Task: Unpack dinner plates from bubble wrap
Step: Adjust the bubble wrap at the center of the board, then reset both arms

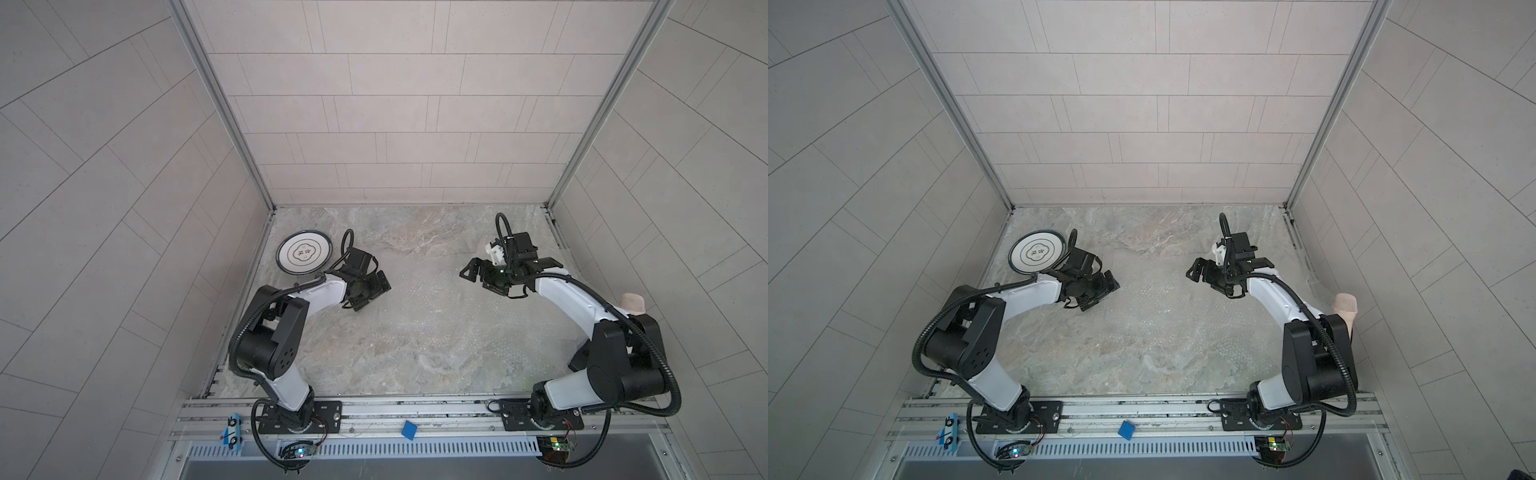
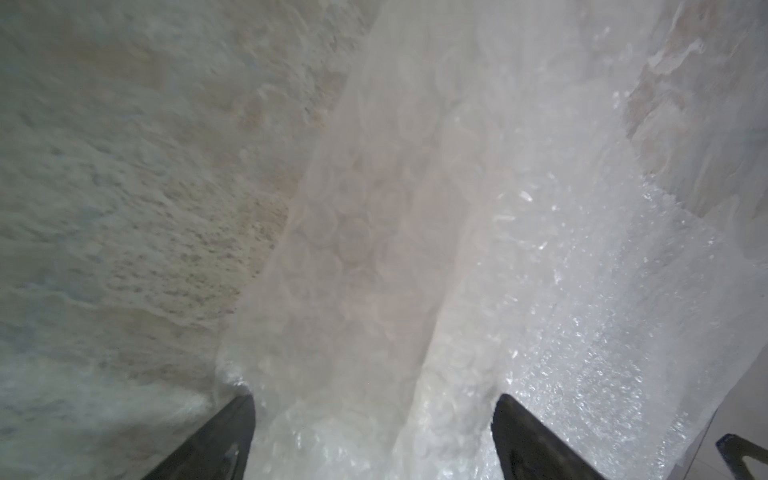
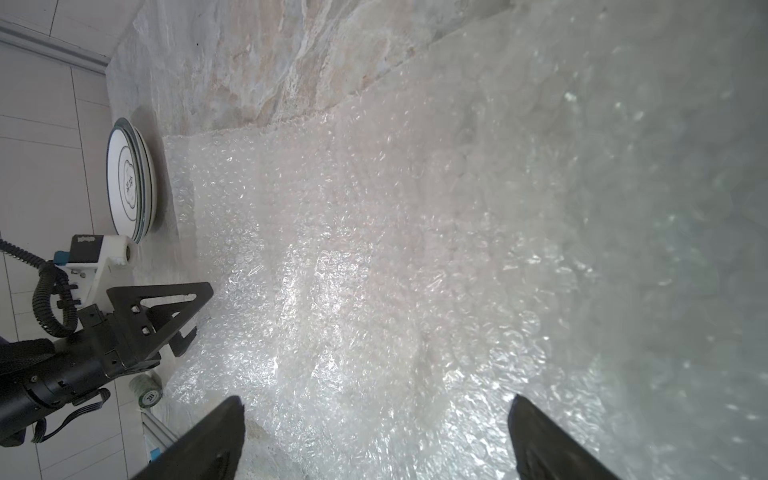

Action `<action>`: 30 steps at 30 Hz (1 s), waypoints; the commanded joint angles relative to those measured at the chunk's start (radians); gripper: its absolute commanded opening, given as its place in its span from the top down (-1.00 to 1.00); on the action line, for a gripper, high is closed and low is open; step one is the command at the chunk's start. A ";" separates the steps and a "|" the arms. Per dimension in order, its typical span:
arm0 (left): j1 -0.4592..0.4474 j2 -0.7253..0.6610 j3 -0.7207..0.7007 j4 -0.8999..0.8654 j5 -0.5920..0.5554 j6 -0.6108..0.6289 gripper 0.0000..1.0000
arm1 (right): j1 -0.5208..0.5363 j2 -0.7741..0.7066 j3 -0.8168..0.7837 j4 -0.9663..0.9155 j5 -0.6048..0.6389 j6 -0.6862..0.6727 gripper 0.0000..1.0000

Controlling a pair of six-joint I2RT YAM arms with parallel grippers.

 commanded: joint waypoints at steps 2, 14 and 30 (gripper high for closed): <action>0.071 -0.074 -0.038 0.011 0.035 -0.015 -0.96 | -0.001 0.001 0.005 -0.008 0.021 -0.003 -1.00; 0.227 -0.537 0.124 -0.292 -0.168 0.217 -1.00 | 0.000 -0.150 0.175 0.012 0.180 0.042 -0.99; 0.224 -0.431 -0.099 0.373 -0.615 0.509 -1.00 | -0.016 -0.292 0.025 0.220 0.957 -0.160 -0.99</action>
